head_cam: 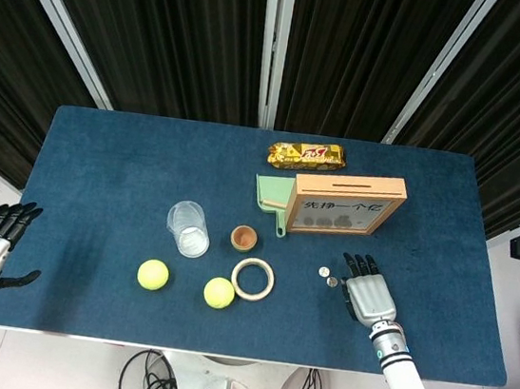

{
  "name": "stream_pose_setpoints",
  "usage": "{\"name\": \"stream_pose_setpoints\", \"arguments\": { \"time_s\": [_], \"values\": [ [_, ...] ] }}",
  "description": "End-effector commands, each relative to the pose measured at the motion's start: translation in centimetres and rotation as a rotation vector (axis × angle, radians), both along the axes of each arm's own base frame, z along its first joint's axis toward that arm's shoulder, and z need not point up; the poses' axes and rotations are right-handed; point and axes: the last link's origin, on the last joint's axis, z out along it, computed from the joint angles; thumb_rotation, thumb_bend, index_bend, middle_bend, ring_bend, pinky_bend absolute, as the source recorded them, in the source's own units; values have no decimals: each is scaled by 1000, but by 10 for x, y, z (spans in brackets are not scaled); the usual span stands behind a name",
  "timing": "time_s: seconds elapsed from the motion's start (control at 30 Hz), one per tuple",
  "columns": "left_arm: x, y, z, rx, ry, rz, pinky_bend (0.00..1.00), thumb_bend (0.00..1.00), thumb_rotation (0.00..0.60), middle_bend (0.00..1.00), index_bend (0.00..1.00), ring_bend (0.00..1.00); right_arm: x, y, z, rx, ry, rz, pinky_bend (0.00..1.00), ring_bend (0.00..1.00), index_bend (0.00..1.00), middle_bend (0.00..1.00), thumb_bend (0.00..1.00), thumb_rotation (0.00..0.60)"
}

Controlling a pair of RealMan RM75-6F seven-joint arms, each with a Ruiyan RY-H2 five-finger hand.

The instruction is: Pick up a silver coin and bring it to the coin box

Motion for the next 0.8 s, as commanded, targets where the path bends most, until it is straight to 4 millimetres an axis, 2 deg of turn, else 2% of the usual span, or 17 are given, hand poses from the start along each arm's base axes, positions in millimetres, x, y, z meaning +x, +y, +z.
{"name": "stream_pose_setpoints", "arguments": {
  "time_s": [0.03,0.6,0.8],
  "values": [
    [0,0,0,-1,0,1,0,154,600,20,54,0,0,0,0,-1,1,-1,0,0,539,51,330,600],
    [0,0,-1,-3,0,1,0,154,600,20,54,0,-1,-1,0,-21,3,3,0,0,618,79,377,600],
    [0,0,0,-4,0,1,0,153,600,19,54,0,6,-1,9,-47,-34,25,0,0,621,80,377,600]
  ]
}}
